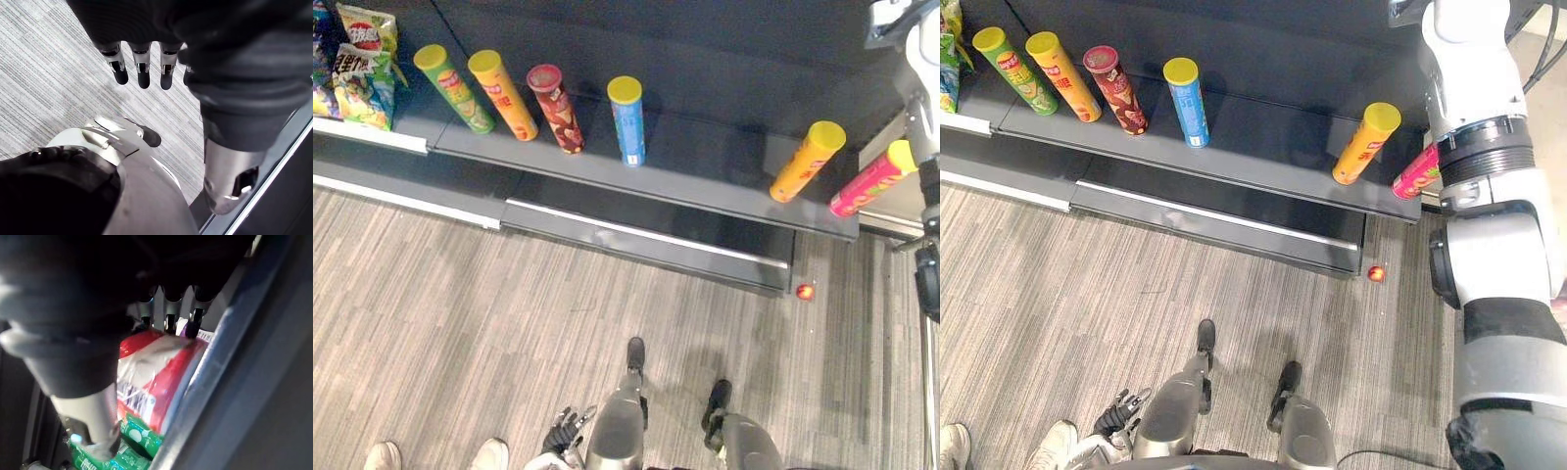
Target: Put the gum and the chips on the shelf.
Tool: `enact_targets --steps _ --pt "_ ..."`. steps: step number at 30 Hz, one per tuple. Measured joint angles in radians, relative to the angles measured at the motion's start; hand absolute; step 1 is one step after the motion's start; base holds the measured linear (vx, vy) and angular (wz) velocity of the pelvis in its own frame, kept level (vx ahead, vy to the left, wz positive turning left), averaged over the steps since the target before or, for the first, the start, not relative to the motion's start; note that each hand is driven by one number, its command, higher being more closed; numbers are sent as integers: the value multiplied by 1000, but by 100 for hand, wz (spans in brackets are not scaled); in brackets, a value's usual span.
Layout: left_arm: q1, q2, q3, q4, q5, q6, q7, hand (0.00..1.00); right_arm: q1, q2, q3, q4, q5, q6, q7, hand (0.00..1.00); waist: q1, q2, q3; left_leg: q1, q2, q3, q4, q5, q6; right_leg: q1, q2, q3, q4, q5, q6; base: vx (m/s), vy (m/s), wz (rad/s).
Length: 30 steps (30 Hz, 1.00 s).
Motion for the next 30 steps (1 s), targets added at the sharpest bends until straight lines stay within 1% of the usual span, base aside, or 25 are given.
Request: enact_targets --steps 2,5,9,16,19,25,30 --pt "0 0 -5 0 0 0 0 0 -3 -1 0 0 0 -3 9 0 0 4 2 0 1 1 -1 1 -1 -3 -1 1 4 -2 -2 10 -16 0" --pt "0 1 -6 0 1 0 -2 0 -3 -2 9 0 0 -13 13 0 0 4 2 0 2 3 -1 1 -1 -6 -1 4 4 -3 -2 16 -18 -2" --pt "0 1 -9 0 2 -2 -2 0 -4 -16 29 -1 -2 -22 37 0 0 4 2 0 6 5 0 1 -1 -8 0 7 3 -1 0 32 -32 -2" --pt "0 3 -16 0 2 -3 0 0 -4 -16 36 2 -1 -25 48 0 0 4 2 4 15 8 0 3 -4 -6 8 10 3 0 2 33 -36 -2" --pt "0 3 -16 0 3 -2 0 0 -4 -16 48 36 0 -40 42 0 2 4 2 20 15 9 0 3 -5 9 9 11 1 0 1 24 -17 0" --pt "0 3 -16 0 9 -3 0 0 -4 -16 49 57 0 -36 20 0 0 4 1 26 19 14 0 3 -5 12 12 16 -3 1 1 15 -15 -2" --pt "1 3 -16 2 12 -3 2 0 -4 -18 44 76 0 -37 -24 0 -4 2 -6 41 27 20 0 3 -5 42 25 19 -39 19 1 43 -25 -4"
